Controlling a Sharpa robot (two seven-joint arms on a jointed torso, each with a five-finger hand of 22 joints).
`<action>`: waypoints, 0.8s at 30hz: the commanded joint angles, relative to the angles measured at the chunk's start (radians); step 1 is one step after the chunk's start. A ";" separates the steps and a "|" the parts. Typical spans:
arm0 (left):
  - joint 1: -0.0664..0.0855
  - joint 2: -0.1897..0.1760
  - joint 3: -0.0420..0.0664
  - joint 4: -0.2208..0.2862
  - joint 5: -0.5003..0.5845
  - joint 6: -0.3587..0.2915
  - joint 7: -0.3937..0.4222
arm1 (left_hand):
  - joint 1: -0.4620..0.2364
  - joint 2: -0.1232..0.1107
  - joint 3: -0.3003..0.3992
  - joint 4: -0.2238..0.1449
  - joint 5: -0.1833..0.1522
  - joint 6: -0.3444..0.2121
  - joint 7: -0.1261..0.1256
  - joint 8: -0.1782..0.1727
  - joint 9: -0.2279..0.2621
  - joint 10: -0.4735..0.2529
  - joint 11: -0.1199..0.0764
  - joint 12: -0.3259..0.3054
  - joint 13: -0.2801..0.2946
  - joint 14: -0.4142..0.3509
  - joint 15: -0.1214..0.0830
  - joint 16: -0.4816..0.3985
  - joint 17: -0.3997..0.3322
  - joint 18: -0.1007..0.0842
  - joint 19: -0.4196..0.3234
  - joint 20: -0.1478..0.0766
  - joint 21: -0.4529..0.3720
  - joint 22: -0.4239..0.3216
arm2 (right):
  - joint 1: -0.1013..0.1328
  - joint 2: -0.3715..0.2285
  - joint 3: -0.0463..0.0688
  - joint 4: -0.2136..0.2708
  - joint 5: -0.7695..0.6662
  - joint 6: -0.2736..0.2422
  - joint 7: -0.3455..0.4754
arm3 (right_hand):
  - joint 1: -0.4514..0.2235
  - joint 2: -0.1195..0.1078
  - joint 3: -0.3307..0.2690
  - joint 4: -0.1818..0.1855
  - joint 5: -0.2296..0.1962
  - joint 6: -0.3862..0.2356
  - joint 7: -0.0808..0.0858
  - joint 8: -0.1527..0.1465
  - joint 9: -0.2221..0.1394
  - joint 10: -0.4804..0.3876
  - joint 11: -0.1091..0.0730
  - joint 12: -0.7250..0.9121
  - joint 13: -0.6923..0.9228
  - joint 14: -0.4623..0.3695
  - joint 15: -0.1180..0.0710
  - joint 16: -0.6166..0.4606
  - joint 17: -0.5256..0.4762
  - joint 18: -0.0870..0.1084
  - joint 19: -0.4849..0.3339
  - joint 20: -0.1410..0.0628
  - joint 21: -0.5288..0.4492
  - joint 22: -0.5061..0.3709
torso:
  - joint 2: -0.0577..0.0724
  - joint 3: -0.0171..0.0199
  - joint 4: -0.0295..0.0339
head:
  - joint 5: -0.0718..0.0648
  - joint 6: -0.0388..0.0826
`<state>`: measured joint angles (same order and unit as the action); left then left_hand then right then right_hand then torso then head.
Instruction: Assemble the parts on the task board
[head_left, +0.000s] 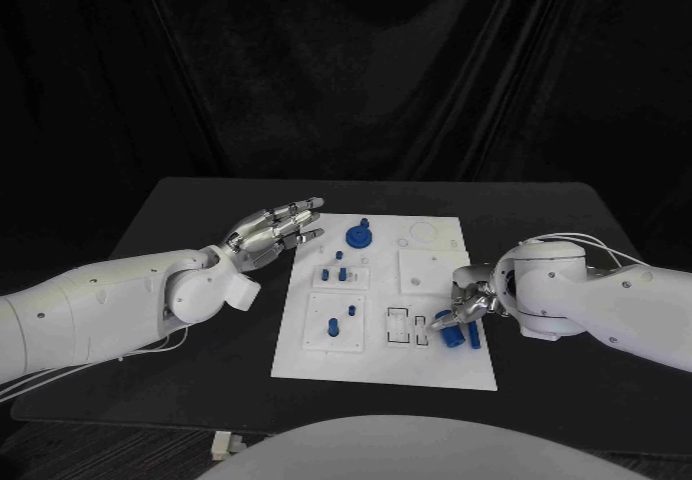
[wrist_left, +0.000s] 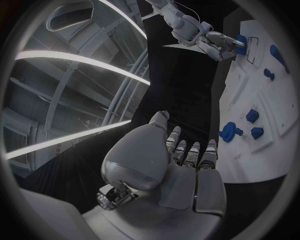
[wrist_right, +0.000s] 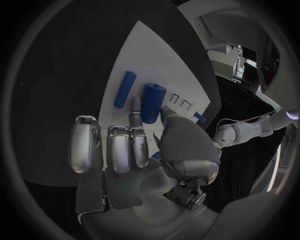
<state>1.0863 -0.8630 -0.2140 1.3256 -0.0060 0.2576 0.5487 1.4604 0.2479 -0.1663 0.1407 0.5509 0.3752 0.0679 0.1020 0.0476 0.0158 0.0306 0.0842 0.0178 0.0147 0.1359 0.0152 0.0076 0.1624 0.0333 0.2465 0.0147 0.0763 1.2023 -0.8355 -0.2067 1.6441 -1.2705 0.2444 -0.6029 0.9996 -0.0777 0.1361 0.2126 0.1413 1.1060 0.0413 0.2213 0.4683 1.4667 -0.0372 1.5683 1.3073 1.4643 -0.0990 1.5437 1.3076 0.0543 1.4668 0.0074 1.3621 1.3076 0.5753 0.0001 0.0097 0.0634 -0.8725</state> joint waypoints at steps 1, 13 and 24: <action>-0.002 0.002 0.001 0.001 0.004 0.016 0.008 | -0.002 0.010 0.007 -0.001 0.002 0.005 0.005 0.008 0.001 0.001 0.009 0.007 0.001 -0.002 0.000 0.003 0.000 0.016 -0.001 0.002 0.003 -0.003 | -0.005 0.004 -0.001 -0.003 -0.006 0.052 -0.033 | 0.073 0.001 0.023 -0.055 0.100 -0.010 0.001 -0.007 0.006 0.104 0.005 0.003 0.263 0.088 0.005 -0.010 0.176 -0.003 0.024 0.009 -0.006 0.194 | 0.000 0.0000 0.0005 | 0.000 0.000; -0.005 0.004 0.001 -0.001 0.004 0.018 0.005 | -0.002 0.010 0.008 -0.001 0.002 0.005 0.006 0.008 0.001 0.001 0.011 0.007 0.001 -0.003 -0.002 0.002 0.000 0.016 -0.001 0.001 0.003 -0.003 | -0.006 0.000 -0.001 0.012 0.073 -0.033 -0.005 | 0.216 0.028 0.124 -0.218 0.382 -0.031 -0.007 0.022 0.073 0.104 -0.003 0.003 0.263 0.086 -0.001 -0.017 0.164 -0.001 0.022 0.002 -0.015 0.192 | 0.000 -0.0002 -0.0004 | 0.005 0.000; -0.006 0.003 0.001 -0.001 0.004 0.020 0.002 | -0.003 0.010 0.009 -0.001 0.002 0.007 0.008 0.010 0.002 0.001 0.012 0.009 0.001 -0.003 -0.003 0.003 0.000 0.017 -0.001 0.000 0.003 -0.003 | 0.037 -0.015 -0.001 0.033 0.442 -0.130 0.011 | 0.136 0.074 0.209 -0.236 0.519 -0.076 -0.001 0.079 0.166 0.104 0.001 0.003 0.263 0.084 0.002 -0.025 0.149 0.008 0.007 0.006 -0.060 0.180 | 0.000 0.0002 -0.0002 | 0.011 0.000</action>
<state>1.0820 -0.8607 -0.2140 1.3235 -0.0060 0.2625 0.5425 1.4604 0.2479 -0.1635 0.1379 0.5509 0.3789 0.0716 0.1055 0.0476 0.0159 0.0378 0.0881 0.0178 0.0147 0.1359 0.0152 0.0074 0.1624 0.0333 0.2465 0.0147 0.0739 1.2347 -0.8489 -0.2085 1.6713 -1.0022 0.1734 -0.5979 1.0783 -0.0696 0.1650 0.1528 0.6469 1.0349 0.0398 0.2954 0.5523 1.4630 -0.0347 1.5683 1.3079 1.4658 -0.0955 1.5217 1.3075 0.0544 1.4668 0.0074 1.3050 1.3074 0.5752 0.0001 0.0096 0.0745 -0.8725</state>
